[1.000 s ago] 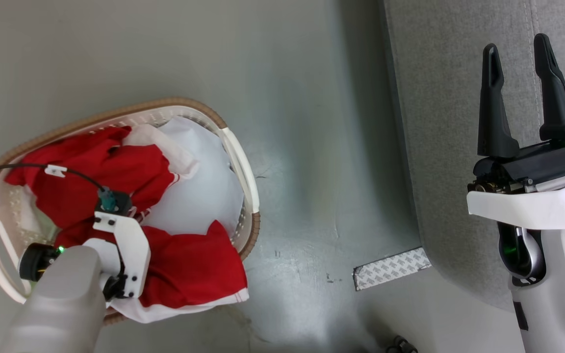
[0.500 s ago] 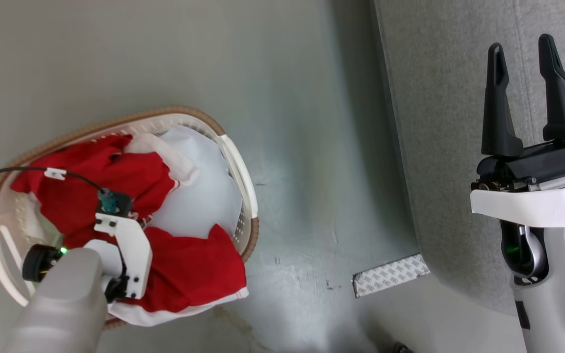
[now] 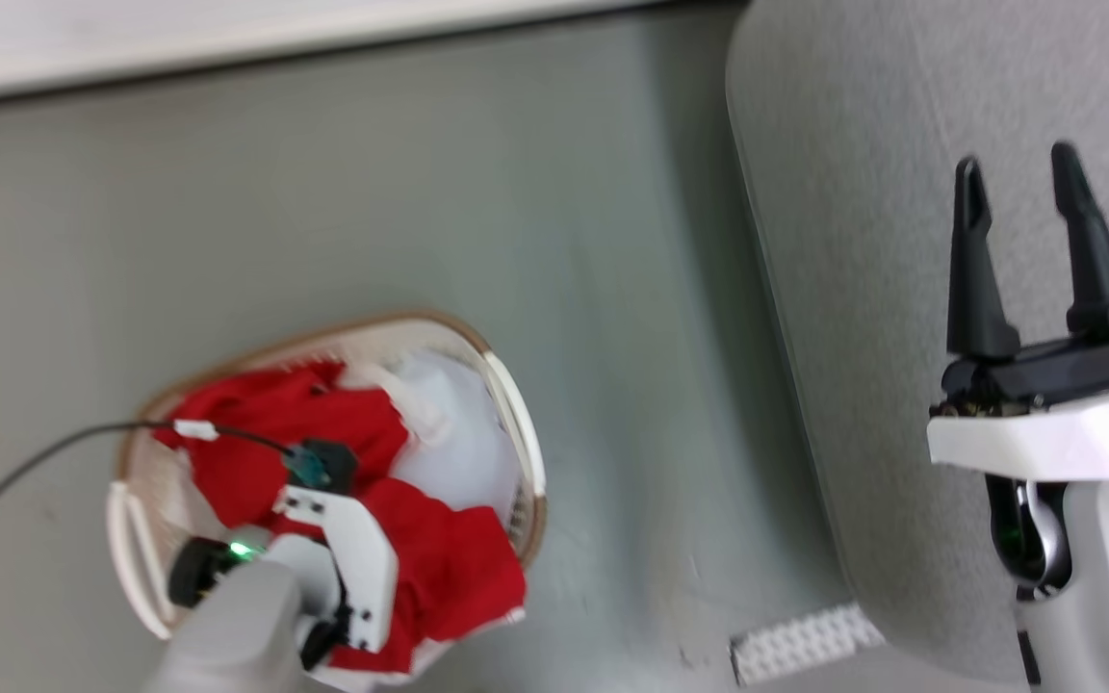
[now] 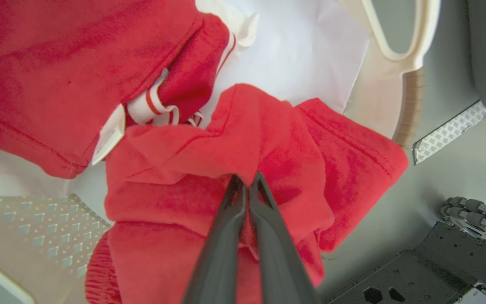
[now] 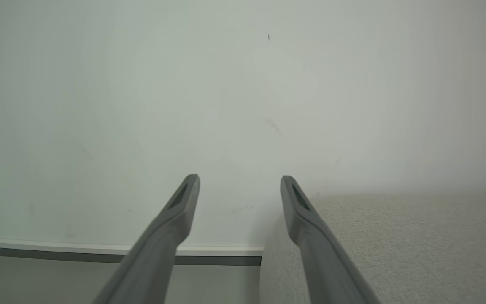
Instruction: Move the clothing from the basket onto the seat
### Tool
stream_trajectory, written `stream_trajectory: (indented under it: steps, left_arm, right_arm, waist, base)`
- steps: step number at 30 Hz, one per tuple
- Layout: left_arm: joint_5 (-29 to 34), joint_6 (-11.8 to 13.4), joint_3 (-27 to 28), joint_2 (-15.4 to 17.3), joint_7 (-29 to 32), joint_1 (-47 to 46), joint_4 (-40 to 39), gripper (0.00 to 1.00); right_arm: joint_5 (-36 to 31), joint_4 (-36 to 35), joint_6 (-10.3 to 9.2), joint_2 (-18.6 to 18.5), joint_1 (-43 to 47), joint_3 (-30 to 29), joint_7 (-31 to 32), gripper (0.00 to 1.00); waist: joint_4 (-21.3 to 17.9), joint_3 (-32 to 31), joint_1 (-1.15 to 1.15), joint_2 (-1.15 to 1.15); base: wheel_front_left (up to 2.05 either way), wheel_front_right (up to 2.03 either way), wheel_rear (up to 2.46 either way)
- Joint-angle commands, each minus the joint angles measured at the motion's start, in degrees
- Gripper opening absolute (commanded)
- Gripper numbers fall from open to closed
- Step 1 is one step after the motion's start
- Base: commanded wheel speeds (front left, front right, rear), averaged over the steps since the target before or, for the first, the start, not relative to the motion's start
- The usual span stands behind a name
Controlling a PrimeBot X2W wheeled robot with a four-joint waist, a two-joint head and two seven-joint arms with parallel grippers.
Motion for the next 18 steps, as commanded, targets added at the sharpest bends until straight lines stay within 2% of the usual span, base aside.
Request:
stream_trajectory:
  steps: [1,8,18]
  left_arm:
    - [-1.4,0.1,-0.8,-0.2,-0.7,1.4,-0.6,0.00]
    - [-5.8,0.1,-4.8,-1.3,-6.1,5.5,-4.7,0.00]
    - [-11.2,0.1,-9.3,0.5,-14.2,8.8,-11.1,0.00]
  right_arm:
    - [-0.7,0.4,-0.12,-0.1,1.2,-0.3,0.0,1.00]
    - [-2.3,2.0,-0.12,-0.9,5.6,-1.7,0.0,1.00]
    - [-1.5,3.3,-0.12,-3.0,11.0,-1.3,0.0,1.00]
  waist:
    - [2.6,-5.5,0.00,0.00]
    - [6.1,-15.1,0.00,0.00]
    - [9.8,-25.2,0.00,0.00]
  base:
    - [0.00,0.00,0.00]
    - [0.00,0.00,0.00]
    - [0.00,0.00,0.00]
